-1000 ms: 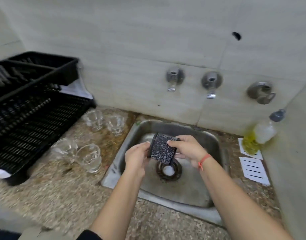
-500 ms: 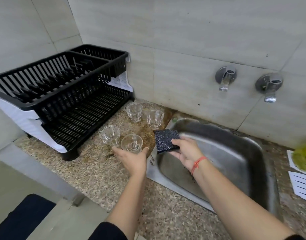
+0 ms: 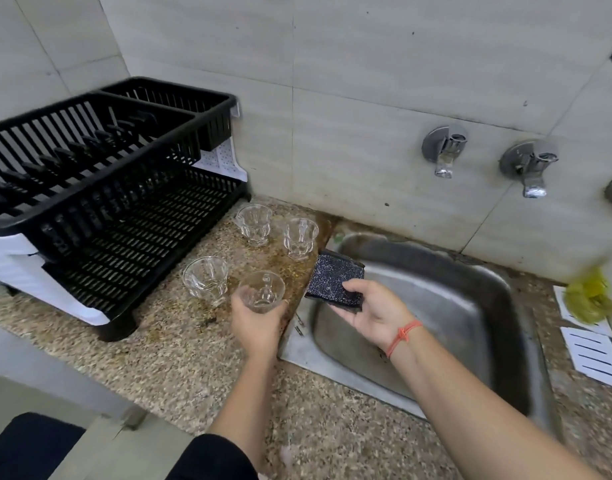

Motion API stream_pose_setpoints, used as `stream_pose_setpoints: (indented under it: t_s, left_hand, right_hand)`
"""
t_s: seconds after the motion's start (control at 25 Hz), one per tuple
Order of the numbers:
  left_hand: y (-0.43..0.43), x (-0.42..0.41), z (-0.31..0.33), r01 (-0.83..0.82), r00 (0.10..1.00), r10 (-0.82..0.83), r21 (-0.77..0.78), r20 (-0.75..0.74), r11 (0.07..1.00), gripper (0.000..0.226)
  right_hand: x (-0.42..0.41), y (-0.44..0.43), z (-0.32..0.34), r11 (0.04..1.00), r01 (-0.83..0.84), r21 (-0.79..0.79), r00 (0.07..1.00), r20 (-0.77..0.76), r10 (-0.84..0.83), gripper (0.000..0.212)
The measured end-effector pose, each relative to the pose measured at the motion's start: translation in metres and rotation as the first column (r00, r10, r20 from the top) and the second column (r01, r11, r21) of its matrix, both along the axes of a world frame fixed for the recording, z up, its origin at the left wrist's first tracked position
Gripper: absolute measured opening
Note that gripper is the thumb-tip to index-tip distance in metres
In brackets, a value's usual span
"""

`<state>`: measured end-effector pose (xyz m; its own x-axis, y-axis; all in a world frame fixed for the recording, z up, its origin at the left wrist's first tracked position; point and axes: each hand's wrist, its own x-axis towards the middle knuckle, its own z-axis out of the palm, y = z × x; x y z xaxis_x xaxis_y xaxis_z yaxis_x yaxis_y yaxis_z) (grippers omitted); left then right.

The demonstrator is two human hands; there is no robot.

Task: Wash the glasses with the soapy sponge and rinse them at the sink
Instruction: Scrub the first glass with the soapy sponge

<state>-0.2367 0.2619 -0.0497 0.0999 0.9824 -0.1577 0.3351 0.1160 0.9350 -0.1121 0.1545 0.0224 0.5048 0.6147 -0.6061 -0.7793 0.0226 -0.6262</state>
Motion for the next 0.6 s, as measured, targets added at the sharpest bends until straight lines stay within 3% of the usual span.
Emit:
stream_pose_setpoints:
  t_s: [0.16, 0.28, 0.48, 0.6]
  left_hand:
    - [-0.015, 0.015, 0.006, 0.181, 0.983, -0.174, 0.124, -0.06, 0.976, 0.066]
    - [-0.035, 0.037, 0.021, 0.39, 0.918, -0.363, 0.204, -0.157, 0.898, 0.069]
    - [-0.074, 0.092, 0.053, 0.749, 0.663, -0.642, 0.327, -0.385, 0.576, 0.075]
    - [-0.098, 0.126, 0.065, 0.837, 0.547, -0.689, 0.324, -0.475, 0.441, 0.074]
  right_hand:
    - [0.018, -0.021, 0.005, 0.998, 0.06, 0.031, 0.998, 0.023, -0.061, 0.013]
    - [0.04, -0.05, 0.009, 0.988, 0.14, 0.066, 0.989, 0.048, -0.143, 0.012]
    - [0.081, -0.109, 0.012, 0.927, 0.36, 0.109, 0.925, 0.088, -0.369, 0.019]
    - [0.099, -0.142, 0.01, 0.866, 0.489, 0.102, 0.85, 0.164, -0.5, 0.03]
